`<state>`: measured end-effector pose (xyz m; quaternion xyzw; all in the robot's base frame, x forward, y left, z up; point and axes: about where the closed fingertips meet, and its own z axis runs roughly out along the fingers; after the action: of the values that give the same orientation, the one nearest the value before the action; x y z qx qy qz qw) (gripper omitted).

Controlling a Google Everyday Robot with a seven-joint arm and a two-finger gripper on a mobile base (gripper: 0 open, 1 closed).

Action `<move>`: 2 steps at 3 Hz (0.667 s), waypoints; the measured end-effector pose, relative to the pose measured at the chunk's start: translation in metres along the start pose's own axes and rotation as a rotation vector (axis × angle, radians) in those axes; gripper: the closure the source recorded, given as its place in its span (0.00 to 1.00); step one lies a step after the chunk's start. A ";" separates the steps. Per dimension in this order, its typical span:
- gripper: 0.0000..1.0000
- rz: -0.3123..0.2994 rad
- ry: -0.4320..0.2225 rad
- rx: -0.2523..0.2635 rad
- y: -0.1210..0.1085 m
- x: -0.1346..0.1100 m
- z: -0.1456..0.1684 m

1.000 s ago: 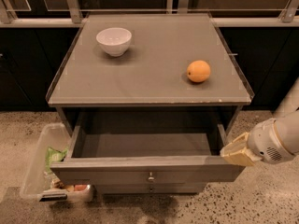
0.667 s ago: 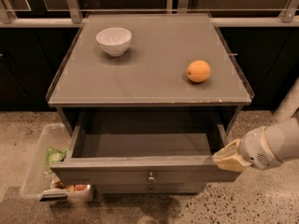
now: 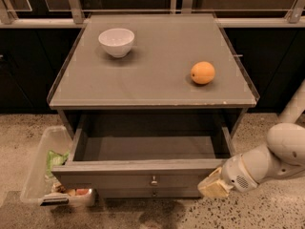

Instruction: Close top drawer

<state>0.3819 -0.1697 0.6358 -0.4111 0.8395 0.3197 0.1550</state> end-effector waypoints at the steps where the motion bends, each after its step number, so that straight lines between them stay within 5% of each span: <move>1: 1.00 -0.011 0.006 -0.030 -0.003 -0.003 0.023; 2: 1.00 -0.054 -0.038 0.033 -0.015 -0.025 0.030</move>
Offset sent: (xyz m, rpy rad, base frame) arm 0.0993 0.0585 -0.0042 -0.0060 -0.3366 -0.0581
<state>0.4087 -0.1424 0.6205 -0.4246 0.8303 0.3091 0.1862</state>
